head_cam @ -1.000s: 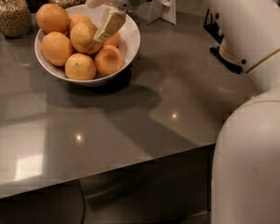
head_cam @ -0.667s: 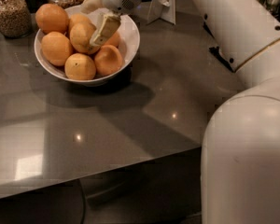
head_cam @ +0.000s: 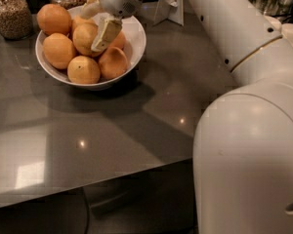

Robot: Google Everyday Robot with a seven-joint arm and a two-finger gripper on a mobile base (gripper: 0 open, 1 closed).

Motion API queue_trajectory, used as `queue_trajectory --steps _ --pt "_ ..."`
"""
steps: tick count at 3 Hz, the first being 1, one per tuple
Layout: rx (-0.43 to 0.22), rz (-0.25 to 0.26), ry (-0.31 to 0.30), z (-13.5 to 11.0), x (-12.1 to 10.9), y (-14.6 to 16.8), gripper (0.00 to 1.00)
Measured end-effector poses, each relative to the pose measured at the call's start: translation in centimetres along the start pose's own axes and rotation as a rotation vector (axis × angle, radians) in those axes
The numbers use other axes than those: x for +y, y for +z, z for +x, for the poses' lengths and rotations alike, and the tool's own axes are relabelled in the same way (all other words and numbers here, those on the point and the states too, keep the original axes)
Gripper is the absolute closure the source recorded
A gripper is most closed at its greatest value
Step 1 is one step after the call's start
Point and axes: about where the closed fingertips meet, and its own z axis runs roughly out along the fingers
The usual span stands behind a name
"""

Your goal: Pick orange from white bowl

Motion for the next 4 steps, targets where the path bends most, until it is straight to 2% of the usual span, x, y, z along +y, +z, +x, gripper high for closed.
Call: queue_trajectory --steps 4 --pt "0.021 -0.054 -0.037 1.6 -0.4 2.6 0.37"
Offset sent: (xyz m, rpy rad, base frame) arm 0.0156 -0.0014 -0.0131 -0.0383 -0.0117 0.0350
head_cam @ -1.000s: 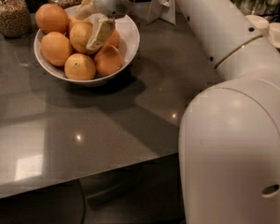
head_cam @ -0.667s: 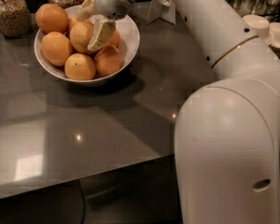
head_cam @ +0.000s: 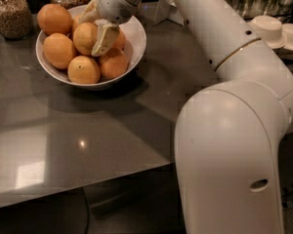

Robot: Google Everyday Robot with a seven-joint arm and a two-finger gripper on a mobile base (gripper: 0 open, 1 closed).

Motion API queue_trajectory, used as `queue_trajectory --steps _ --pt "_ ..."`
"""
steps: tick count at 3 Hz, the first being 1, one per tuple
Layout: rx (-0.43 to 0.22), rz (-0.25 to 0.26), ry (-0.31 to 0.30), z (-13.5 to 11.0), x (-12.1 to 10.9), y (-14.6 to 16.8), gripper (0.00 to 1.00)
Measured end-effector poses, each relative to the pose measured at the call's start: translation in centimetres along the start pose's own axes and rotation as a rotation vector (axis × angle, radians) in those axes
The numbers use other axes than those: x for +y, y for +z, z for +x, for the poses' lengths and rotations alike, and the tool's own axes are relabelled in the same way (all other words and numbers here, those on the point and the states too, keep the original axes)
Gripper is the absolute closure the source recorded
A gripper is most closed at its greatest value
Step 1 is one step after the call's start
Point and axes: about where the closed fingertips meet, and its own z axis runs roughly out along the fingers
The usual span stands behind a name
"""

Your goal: Pick orange from white bowl

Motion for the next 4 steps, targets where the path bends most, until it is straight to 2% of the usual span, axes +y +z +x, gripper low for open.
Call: queue_trajectory --steps 1,2,4 --pt "0.001 -0.014 -0.006 0.03 -0.03 0.65 0.37" --pt "-0.003 -0.023 -0.012 -0.11 -0.22 1.22 0.44" --pt "-0.004 -0.022 -0.013 -0.17 -0.21 1.18 0.87"
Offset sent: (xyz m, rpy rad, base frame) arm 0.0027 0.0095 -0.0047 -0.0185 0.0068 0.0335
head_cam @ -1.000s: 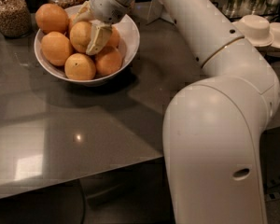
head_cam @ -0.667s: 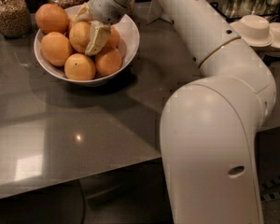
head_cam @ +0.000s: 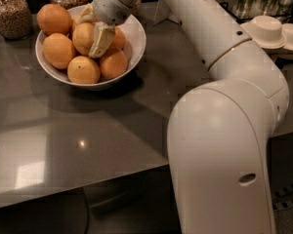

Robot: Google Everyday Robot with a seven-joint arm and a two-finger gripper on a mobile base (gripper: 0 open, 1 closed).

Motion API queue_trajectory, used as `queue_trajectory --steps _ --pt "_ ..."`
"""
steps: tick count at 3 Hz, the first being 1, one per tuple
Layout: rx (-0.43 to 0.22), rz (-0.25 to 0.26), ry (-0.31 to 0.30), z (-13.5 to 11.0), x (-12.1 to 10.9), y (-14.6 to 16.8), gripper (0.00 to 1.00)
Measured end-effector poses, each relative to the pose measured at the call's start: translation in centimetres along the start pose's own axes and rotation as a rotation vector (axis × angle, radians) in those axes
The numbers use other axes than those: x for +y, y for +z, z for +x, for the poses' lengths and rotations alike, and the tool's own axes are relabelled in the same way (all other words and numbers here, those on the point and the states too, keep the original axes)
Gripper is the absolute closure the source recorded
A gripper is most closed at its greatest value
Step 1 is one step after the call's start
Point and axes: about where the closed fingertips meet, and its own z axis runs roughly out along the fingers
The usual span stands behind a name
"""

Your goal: Pick orange from white bowl

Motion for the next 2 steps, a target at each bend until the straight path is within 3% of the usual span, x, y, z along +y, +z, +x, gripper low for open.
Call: queue_trajectory --steps 1,2 --pt "-0.013 0.043 -0.001 -0.7 -0.4 -1.5 1.0" --pt "-0.021 0.109 -0.004 -1.7 -1.0 -4.0 1.0"
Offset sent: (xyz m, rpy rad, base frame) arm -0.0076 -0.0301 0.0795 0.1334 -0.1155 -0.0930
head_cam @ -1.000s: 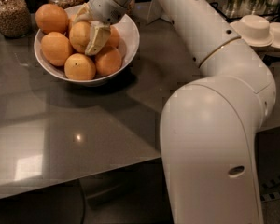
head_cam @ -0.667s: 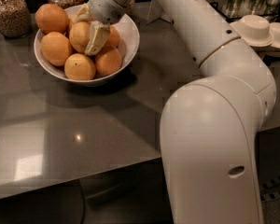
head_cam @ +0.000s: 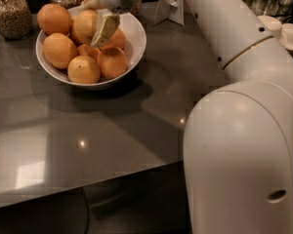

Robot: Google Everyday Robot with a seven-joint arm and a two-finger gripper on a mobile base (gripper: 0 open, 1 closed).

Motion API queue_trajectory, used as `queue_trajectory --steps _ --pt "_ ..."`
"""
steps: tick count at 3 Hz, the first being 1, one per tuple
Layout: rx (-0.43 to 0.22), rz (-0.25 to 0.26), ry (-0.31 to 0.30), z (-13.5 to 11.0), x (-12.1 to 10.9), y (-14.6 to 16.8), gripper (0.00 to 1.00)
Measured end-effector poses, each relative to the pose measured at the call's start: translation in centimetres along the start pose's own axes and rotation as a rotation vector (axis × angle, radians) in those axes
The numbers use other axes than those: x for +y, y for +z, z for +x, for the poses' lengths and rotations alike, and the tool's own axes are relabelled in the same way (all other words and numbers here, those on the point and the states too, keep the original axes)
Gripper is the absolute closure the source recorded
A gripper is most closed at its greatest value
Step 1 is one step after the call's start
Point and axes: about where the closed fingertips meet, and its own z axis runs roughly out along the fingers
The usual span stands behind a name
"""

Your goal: Pick orange from white bowl

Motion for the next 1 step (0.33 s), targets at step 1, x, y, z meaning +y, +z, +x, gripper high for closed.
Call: queue_trajectory --steps 1 --pt "-0.049 0.094 0.007 -1.56 -0.93 -3.61 1.0"
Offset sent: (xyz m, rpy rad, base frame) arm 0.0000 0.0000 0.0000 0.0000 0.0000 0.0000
